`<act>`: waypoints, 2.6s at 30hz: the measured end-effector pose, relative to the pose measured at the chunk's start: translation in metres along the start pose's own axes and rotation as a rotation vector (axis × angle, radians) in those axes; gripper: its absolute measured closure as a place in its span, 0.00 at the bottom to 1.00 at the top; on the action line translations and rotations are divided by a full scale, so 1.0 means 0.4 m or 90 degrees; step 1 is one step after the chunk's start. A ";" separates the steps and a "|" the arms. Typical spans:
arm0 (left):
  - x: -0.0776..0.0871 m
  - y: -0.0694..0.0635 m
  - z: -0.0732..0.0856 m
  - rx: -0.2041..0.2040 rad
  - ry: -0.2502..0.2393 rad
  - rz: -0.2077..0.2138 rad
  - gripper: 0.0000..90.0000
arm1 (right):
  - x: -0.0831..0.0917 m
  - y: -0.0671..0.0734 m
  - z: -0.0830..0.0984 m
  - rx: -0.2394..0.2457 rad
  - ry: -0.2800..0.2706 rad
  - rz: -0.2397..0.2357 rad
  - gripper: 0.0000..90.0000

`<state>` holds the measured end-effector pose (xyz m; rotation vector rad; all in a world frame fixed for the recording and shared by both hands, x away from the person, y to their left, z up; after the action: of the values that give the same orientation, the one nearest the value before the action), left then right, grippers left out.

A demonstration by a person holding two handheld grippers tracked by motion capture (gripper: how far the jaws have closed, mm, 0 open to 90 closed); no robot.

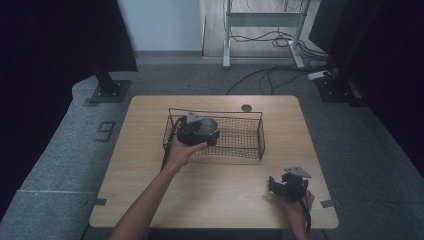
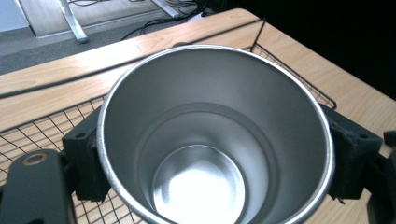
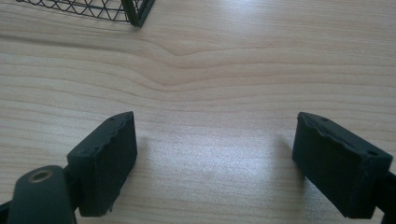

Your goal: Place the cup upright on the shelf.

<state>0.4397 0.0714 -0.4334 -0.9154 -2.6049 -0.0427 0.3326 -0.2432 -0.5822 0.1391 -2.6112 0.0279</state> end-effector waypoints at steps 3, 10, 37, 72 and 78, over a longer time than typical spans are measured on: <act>-0.007 0.016 -0.001 0.001 0.007 -0.010 0.17 | 0.000 0.000 0.000 0.000 0.001 0.000 0.15; -0.021 0.029 -0.005 0.014 0.009 -0.015 0.17 | 0.000 0.000 0.000 0.000 0.001 0.000 0.15; -0.099 0.079 0.039 0.012 0.045 -0.039 0.17 | 0.000 0.000 0.000 -0.001 0.001 0.000 0.15; -0.158 0.114 0.121 0.039 0.102 -0.063 0.17 | 0.000 0.000 0.000 -0.002 0.001 0.000 0.15; -0.165 0.119 0.137 0.045 0.112 -0.061 0.17 | 0.000 0.000 0.000 0.000 0.001 0.000 0.15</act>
<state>0.4973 0.0777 -0.5126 -0.7279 -2.4688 -0.0537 0.3325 -0.2432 -0.5822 0.1398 -2.6099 0.0269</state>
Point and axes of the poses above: each handheld gripper's, and its own axes: x roughly backward along the jaws, z roughly out of its underside, y roughly to its left, the point moved 4 cm from there along -x, roughly forward along the jaws, and after that the axes turned 12 degrees about -y, right-handed, at the moved point
